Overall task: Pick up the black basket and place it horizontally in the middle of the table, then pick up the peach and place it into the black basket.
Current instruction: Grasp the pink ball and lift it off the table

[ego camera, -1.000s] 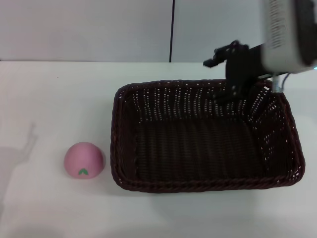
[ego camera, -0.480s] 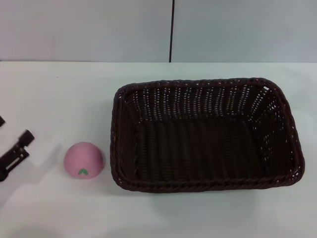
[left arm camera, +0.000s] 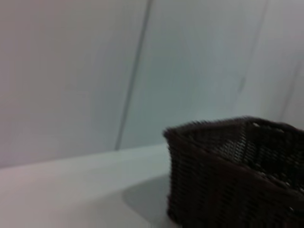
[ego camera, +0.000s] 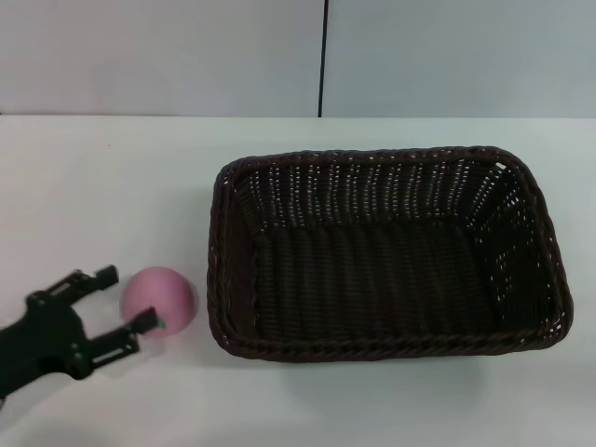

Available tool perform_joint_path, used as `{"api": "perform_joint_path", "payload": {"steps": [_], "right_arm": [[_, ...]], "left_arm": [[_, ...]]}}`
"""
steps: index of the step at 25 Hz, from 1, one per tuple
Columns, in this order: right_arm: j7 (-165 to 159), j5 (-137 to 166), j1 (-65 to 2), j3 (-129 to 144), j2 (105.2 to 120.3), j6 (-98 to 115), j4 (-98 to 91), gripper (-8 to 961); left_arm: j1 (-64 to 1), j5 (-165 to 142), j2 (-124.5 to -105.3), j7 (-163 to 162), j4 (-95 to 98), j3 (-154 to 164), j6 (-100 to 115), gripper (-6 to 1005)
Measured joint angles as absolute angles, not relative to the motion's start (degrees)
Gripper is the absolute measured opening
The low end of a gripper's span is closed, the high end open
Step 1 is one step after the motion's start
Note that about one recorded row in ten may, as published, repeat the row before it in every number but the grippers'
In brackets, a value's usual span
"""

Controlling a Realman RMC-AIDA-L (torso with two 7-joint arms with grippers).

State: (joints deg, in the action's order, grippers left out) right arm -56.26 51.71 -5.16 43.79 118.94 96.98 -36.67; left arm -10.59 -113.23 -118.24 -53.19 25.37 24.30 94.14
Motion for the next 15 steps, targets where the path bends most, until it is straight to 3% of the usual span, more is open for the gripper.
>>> {"api": "perform_joint_path", "payload": {"steps": [15], "right_arm": [[-51.9, 51.6, -6.8, 37.8, 118.99, 101.9, -25.6, 722]], "left_arm": [[-14.2, -115.5, -118.48, -46.8, 18.3, 23.5, 86.8, 737]]}}
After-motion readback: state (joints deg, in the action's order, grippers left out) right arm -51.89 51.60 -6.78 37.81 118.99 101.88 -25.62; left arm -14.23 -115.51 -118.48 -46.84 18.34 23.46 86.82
